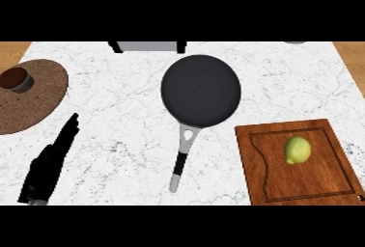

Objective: Pick the lemon from the cutting board and place it in the pan

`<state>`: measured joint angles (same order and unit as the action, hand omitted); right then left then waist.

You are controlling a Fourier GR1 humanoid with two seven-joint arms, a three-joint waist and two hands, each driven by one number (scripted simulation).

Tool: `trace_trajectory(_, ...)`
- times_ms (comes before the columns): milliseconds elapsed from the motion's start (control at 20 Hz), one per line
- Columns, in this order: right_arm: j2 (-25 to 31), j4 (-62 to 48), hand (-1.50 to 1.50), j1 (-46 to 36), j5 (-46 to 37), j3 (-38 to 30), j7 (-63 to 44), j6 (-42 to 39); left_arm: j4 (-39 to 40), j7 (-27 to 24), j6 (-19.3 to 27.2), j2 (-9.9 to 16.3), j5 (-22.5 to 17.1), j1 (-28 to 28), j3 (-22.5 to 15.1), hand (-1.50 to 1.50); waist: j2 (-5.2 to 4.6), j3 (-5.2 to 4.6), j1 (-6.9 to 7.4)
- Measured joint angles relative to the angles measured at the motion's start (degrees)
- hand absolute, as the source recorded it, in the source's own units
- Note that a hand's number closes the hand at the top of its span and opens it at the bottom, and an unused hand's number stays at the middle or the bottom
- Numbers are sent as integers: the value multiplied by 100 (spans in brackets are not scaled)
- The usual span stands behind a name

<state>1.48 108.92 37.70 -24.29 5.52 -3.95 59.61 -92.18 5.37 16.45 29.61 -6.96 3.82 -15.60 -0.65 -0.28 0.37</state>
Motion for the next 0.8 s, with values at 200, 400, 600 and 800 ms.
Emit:
trace_trajectory(200, -7, 473, -150, 77, -995, 55, -1196, -512, -11, 103, 12, -79, 97, -151, -59, 0, -26, -4, 82)
trace_trajectory(400, -94, 927, -150, -156, -1924, 18, -2538, -1270, -13, 178, -13, -83, 139, -161, -48, 0, -21, -1, 124)
trace_trajectory(600, -127, 1226, -150, -763, -2767, -31, -3835, -2307, -11, 206, -5, -177, 215, -172, -102, 0, -7, 3, 131)
trace_trajectory(800, -144, 1402, -150, -1506, -3437, -63, -4976, -3478, 61, 220, -38, -223, 224, -208, -54, 0, 8, 6, 118)
